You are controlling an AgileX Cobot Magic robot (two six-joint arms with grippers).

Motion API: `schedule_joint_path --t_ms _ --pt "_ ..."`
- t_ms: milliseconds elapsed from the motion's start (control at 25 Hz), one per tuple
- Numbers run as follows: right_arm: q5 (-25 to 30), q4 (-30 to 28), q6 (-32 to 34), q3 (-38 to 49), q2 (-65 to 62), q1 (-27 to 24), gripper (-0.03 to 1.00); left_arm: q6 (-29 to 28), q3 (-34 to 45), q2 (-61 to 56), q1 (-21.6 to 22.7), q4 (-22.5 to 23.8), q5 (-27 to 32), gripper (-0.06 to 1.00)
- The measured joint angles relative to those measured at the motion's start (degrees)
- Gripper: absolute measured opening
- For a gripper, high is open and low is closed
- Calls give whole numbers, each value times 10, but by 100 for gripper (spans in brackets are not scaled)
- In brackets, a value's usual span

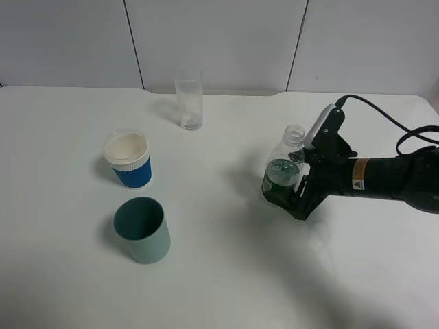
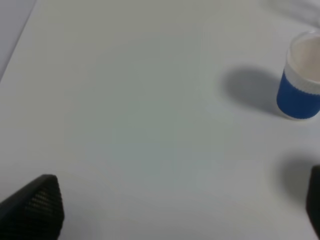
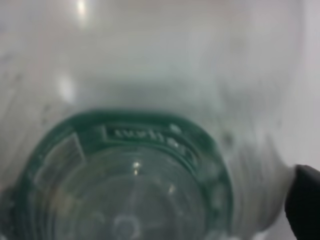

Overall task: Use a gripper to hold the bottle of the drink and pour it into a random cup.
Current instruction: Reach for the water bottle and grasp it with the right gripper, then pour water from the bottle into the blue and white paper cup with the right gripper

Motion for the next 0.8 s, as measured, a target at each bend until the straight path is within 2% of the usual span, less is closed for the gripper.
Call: schedule_joint_path --t_ms 80,200,360,800 --pt "-2 -5 0 -1 0 0 91 0 0 0 0 1 0 98" --pt "-1 -13 0 -1 0 0 81 0 0 0 0 1 0 98" --pt "-1 -17 1 -1 0 0 58 0 0 0 0 1 0 98" --pt "0 -17 49 -1 0 0 57 0 0 0 0 1 0 98"
